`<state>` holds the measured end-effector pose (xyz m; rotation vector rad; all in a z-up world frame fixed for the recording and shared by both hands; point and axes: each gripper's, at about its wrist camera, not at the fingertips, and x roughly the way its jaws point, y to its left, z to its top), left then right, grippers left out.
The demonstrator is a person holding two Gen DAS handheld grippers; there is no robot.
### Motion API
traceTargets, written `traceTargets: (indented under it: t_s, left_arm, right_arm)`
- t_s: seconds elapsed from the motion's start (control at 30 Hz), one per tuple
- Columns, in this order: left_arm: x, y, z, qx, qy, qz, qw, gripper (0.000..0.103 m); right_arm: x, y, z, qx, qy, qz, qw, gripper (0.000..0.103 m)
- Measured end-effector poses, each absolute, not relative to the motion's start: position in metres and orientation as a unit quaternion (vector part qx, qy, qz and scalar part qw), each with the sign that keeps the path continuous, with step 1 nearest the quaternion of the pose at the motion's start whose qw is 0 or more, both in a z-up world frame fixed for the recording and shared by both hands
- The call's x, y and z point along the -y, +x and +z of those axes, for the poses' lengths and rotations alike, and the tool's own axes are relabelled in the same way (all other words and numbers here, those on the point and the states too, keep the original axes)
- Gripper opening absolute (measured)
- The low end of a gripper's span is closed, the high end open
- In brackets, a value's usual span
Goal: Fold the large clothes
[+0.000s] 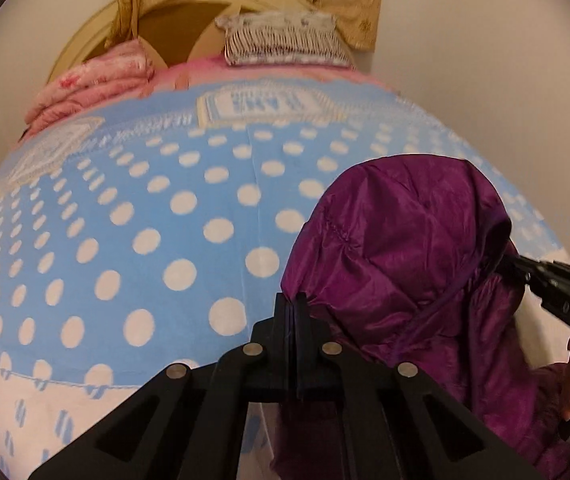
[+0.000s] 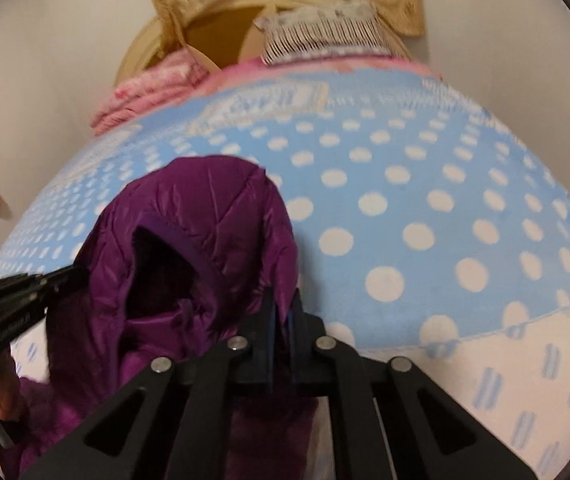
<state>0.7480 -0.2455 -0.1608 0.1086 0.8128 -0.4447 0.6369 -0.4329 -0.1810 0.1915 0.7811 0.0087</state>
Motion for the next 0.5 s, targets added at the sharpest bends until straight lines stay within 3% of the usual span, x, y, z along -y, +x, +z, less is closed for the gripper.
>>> traceTargets:
  t_s: [0.5]
  left_arm:
    - [0.203, 0.621, -0.116, -0.321, 0.039, -0.270, 0.907, 0.001]
  right_arm:
    - [0.388, 0.505, -0.140, -0.318, 0.043, 0.055, 0.946, 0.006]
